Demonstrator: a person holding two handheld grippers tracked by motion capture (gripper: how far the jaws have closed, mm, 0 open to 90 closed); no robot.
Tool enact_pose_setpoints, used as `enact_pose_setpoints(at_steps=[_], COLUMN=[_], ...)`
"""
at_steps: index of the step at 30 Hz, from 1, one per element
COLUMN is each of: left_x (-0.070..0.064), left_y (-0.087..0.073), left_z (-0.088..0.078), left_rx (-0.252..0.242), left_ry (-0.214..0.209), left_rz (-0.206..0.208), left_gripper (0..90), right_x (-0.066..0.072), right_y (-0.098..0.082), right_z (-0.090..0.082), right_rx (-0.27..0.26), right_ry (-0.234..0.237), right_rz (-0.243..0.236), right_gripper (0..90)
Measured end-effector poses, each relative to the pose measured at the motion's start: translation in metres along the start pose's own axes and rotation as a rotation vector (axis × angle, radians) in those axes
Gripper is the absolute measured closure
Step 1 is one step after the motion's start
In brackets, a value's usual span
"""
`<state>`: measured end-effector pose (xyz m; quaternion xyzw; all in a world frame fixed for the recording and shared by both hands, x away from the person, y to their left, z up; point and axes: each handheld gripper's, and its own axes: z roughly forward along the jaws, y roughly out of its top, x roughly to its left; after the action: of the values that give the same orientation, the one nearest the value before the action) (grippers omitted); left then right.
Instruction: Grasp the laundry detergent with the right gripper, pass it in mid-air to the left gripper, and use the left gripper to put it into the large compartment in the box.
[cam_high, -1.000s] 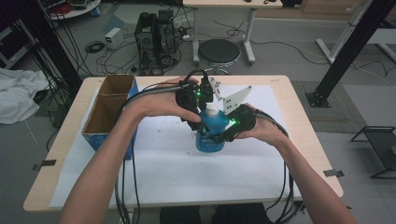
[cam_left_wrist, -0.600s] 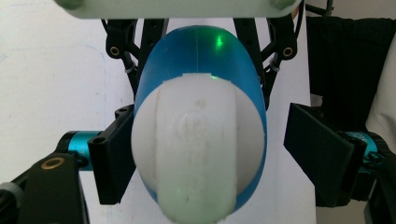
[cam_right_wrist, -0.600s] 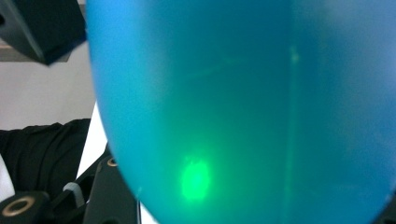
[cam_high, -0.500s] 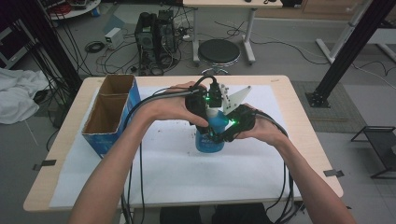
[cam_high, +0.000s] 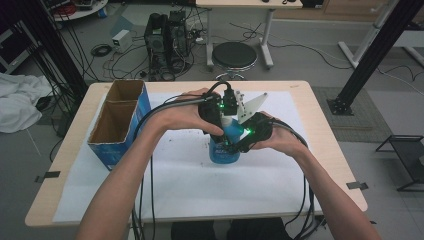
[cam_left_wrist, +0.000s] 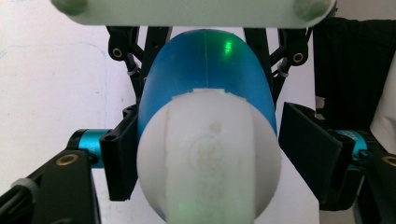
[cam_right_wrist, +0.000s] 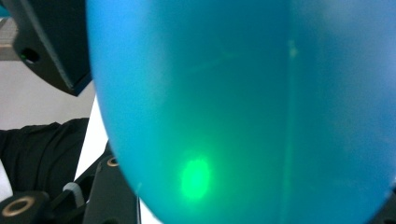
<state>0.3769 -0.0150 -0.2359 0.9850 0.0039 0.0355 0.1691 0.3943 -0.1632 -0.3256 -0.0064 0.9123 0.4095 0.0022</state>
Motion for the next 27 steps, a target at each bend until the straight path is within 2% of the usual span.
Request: enact_pose_setpoints(at_steps=[2, 4, 6, 27], left_x=[0.0008, 0.0013, 0.0013, 0.0039], left_y=[-0.0006, -0.001, -0.0018, -0.0042], left_z=[0.0001, -0.0002, 0.0008, 0.0017], left_rx=[-0.004, -0.002, -0.01, -0.006], left_ry=[-0.003, 0.003, -0.001, 0.001], left_rz=[-0.002, -0.004, -0.009, -0.017], left_gripper=[29.0, 30.5, 30.7, 37.4], right_x=[-0.0005, 0.0014, 0.0018, 0.0024], right_y=[0.0, 0.0003, 0.0001, -0.0009], right_z=[0.0005, 0.0019, 0.0027, 0.0059], right_rx=[-0.001, -0.012, -0.015, -0.008], right_ry=[0.001, -0.002, -0.003, 0.0], right_rz=[-0.006, 0.018, 0.022, 0.03], right_gripper=[44.4, 44.3, 44.4, 44.3])
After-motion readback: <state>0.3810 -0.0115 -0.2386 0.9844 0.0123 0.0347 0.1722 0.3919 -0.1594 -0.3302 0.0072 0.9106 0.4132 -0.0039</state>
